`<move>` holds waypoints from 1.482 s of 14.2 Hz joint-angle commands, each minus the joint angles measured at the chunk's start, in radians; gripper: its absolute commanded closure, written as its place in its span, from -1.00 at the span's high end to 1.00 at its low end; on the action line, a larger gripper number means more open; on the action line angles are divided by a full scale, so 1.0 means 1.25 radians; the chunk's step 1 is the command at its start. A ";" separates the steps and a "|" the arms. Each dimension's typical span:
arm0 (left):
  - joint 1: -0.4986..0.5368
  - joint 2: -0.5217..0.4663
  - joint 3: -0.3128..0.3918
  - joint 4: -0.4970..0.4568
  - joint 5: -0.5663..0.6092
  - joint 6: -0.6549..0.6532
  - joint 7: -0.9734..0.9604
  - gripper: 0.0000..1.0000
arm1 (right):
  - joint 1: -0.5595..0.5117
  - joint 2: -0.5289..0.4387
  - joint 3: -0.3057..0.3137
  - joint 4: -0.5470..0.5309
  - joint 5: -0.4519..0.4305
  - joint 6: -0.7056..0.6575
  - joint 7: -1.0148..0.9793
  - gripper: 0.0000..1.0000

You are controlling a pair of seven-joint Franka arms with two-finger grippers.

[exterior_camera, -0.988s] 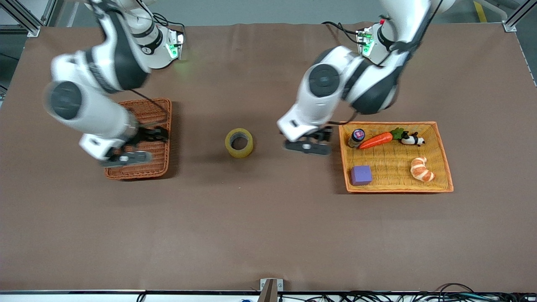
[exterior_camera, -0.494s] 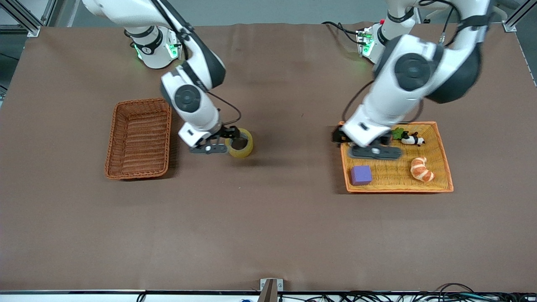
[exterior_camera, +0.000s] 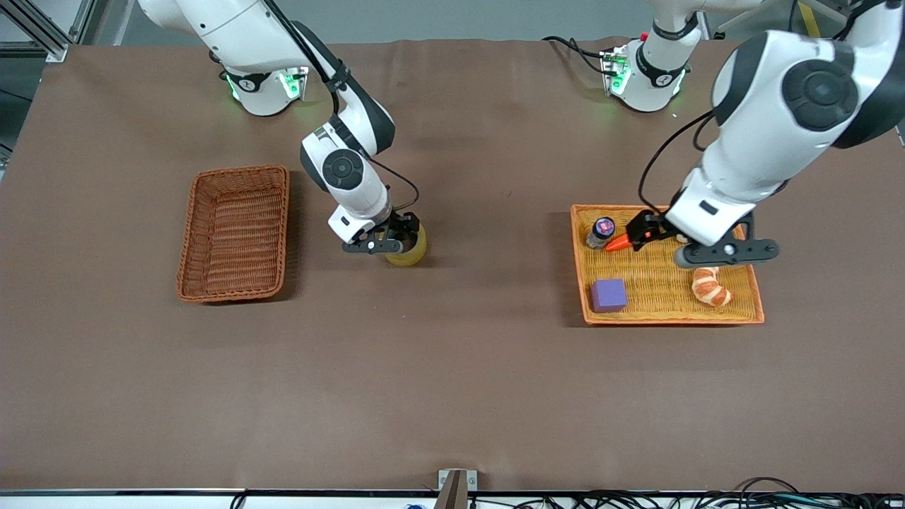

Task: Move tape to another basket

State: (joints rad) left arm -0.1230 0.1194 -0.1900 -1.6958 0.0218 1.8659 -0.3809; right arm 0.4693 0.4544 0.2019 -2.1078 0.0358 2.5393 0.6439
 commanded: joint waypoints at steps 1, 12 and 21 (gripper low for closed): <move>0.047 -0.050 -0.001 -0.018 -0.006 -0.030 0.061 1.00 | 0.014 0.006 -0.001 -0.020 -0.008 0.018 0.017 1.00; 0.085 -0.111 0.093 0.044 -0.044 -0.172 0.253 1.00 | -0.026 0.017 -0.009 0.061 -0.009 -0.108 0.096 -0.99; 0.051 -0.107 0.112 0.060 -0.036 -0.224 0.261 1.00 | -0.200 -0.203 -0.179 0.096 -0.010 -0.446 -0.388 -0.99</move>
State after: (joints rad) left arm -0.0575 -0.0246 -0.0348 -1.6469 -0.0270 1.6044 -0.0540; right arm 0.2591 0.2462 0.0460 -1.9432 0.0260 2.0224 0.3416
